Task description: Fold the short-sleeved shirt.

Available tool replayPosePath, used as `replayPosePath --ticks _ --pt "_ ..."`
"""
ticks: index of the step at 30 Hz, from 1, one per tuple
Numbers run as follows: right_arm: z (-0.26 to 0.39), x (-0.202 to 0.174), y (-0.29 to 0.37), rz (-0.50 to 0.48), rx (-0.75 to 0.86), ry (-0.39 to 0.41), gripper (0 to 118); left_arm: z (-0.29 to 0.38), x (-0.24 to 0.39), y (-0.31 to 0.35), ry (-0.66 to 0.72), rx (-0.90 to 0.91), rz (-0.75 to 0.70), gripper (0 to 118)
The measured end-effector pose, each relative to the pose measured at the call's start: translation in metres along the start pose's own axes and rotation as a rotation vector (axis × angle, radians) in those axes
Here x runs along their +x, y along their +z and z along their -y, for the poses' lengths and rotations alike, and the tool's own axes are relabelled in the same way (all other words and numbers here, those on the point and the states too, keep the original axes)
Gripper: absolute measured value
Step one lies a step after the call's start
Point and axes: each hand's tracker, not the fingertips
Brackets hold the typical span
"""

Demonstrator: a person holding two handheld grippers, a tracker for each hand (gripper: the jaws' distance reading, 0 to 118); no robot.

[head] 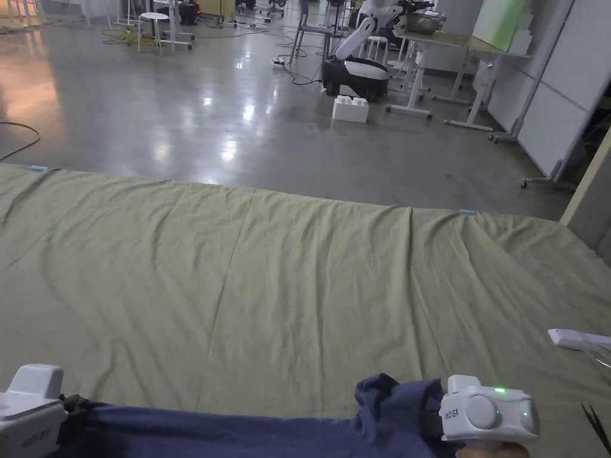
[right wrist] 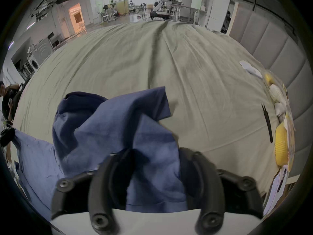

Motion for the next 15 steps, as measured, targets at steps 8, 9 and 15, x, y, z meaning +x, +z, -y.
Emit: replayPosePath --ticks 8,9,15 --pt "0.006 0.003 0.031 -0.054 0.082 -0.008 1 0.002 -0.002 0.023 0.043 0.031 0.014 5" --pt "0.009 0.004 0.041 -0.062 0.115 -0.015 1 0.001 -0.003 0.028 0.049 0.038 0.019 5" --pt "0.031 0.015 0.106 -0.084 0.233 -0.027 1 0.002 -0.010 0.060 0.048 0.083 0.020 5"
